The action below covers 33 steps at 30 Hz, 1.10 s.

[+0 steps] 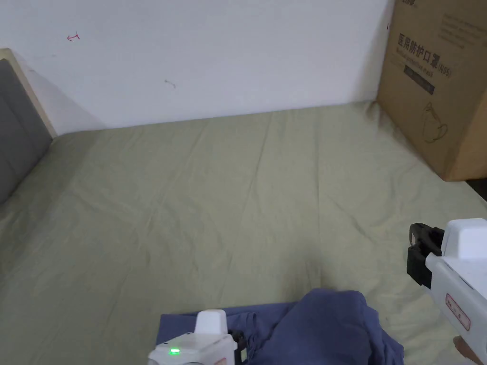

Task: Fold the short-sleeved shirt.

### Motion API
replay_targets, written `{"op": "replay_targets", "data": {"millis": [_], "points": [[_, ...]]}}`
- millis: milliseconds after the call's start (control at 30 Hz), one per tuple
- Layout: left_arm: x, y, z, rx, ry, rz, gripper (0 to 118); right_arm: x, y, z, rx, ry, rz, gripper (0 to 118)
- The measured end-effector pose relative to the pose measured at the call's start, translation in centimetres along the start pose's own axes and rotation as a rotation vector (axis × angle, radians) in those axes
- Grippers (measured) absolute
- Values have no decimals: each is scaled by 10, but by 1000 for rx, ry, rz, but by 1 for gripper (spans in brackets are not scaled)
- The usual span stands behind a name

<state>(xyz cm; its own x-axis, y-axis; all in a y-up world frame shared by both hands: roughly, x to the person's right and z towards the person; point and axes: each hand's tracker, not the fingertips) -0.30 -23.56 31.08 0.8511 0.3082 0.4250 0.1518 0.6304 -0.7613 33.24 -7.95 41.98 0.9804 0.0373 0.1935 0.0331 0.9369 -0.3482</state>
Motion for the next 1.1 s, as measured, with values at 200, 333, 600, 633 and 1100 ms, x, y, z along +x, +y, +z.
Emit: {"op": "replay_targets", "data": {"millis": [200, 333, 600, 633, 1100], "points": [[-67, 30, 63, 68, -106, 164, 12, -7, 3, -2, 2, 11, 1, 0], [-124, 35, 85, 58, -142, 267, 27, -15, 3, -4, 0, 27, -3, 0], [-185, 11, 56, -130, -75, 380, 111, -29, -1, -9, -27, 50, 13, 0], [-188, 7, 49, -146, -74, 395, 110, -30, -1, -9, -32, 49, 15, 0], [-157, 3, 25, -139, -55, 242, 14, -26, -6, -13, -58, 34, 3, 0]]}}
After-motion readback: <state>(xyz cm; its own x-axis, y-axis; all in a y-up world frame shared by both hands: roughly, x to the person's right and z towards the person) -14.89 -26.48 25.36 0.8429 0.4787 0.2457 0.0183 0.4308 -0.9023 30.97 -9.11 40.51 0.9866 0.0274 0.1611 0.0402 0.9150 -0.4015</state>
